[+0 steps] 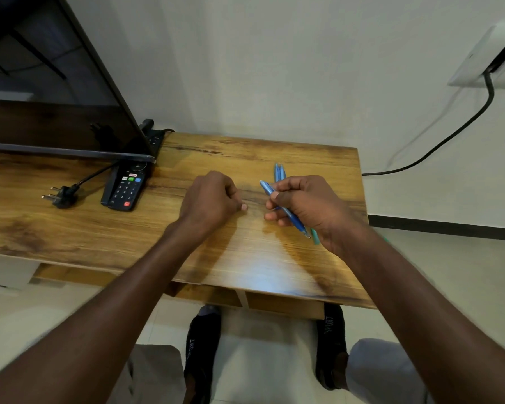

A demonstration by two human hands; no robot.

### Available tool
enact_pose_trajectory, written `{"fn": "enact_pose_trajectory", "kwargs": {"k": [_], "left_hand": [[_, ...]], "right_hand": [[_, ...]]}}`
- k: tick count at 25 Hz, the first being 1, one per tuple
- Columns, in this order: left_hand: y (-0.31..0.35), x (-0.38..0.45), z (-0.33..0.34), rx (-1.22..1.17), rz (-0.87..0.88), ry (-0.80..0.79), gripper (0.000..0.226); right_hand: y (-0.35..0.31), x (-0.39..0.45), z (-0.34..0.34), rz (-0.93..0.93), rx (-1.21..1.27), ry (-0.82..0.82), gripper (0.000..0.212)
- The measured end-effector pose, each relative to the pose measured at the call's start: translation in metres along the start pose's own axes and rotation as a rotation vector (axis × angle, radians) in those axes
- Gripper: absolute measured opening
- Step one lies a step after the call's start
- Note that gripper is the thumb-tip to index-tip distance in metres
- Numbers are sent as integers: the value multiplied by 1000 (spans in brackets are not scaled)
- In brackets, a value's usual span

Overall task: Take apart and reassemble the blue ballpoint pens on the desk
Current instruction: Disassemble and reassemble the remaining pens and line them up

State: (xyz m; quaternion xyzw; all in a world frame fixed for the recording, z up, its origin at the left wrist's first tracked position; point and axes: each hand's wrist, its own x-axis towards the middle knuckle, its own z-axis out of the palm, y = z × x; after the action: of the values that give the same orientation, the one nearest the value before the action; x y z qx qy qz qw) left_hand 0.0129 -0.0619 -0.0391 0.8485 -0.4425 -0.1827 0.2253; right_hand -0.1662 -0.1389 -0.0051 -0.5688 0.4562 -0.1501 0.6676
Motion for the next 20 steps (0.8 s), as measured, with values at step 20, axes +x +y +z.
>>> {"fn": "enact_pose_trajectory", "kwargs": {"k": [20], "left_hand": [[14,3,0,-174,99,136,30]], "right_hand": [[1,11,-6,-13,67,191,14]]}}
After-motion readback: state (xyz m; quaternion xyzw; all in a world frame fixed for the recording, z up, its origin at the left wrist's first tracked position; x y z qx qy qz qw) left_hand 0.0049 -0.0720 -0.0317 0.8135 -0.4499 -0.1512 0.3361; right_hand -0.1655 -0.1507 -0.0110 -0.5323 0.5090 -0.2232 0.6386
